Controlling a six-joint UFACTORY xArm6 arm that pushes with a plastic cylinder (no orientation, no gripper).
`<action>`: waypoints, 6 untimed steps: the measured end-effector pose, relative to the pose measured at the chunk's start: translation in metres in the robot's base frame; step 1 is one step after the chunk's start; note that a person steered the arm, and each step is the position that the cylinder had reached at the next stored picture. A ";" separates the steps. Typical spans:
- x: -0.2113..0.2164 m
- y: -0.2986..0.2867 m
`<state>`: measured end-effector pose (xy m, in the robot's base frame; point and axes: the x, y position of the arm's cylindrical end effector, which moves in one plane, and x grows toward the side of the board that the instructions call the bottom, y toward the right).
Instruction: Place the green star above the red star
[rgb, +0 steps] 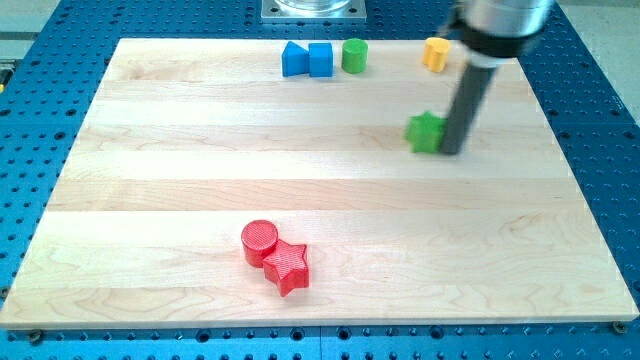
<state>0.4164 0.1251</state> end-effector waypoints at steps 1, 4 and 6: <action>-0.014 -0.033; 0.052 -0.131; 0.096 -0.141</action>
